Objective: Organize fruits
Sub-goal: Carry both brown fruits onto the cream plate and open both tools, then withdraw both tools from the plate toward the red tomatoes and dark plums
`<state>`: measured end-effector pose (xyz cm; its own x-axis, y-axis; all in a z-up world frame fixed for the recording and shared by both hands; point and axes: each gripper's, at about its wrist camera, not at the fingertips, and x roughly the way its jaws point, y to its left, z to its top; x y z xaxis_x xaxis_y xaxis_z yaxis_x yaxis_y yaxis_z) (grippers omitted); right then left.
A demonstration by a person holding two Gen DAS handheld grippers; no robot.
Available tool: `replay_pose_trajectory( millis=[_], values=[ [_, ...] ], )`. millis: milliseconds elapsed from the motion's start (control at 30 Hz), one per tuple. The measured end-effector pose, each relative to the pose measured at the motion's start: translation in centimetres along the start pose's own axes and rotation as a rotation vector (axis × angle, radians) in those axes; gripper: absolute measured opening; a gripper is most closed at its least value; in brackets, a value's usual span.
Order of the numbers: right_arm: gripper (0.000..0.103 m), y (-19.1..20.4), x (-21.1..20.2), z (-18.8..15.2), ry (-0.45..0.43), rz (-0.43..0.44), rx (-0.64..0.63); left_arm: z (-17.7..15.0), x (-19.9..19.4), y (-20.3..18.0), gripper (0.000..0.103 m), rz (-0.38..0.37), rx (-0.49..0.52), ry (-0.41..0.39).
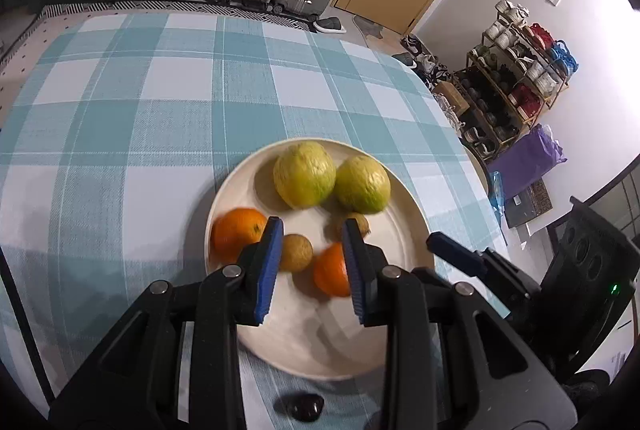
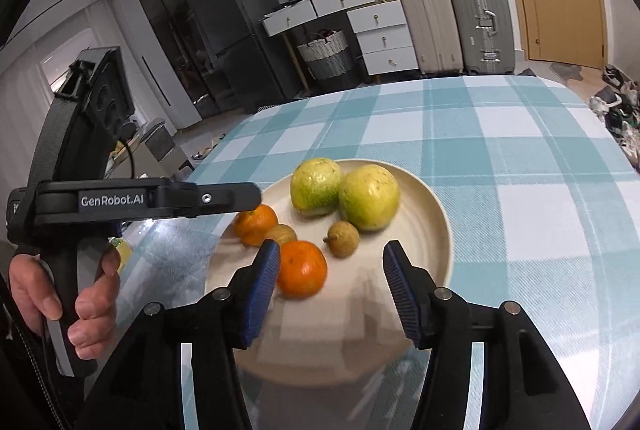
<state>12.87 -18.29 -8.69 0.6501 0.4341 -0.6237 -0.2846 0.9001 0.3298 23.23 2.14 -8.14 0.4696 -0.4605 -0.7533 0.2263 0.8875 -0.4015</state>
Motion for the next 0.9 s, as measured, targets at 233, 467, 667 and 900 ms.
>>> replay_pose_trajectory(
  millis=[233,467,667,900],
  values=[
    [0.069,0.3,-3.1,-0.5,-0.048,-0.064,-0.007,-2.4,-2.9,-1.9,0.027,0.058,0.048,-0.043],
    [0.081,1.0,-6.1,-1.2,-0.099,-0.097,0.005,-4.9,-6.5,-3.9,0.042,0.124,0.094,-0.111],
    [0.084,1.2,-8.1,-1.7,-0.124,-0.114,0.019,-7.7,-8.5,-4.7,0.064,0.164,0.069,-0.158],
    [0.100,1.8,-11.0,-2.6,-0.196,-0.119,0.027,-9.7,-10.4,-5.0,0.081,0.213,0.050,-0.191]
  ],
)
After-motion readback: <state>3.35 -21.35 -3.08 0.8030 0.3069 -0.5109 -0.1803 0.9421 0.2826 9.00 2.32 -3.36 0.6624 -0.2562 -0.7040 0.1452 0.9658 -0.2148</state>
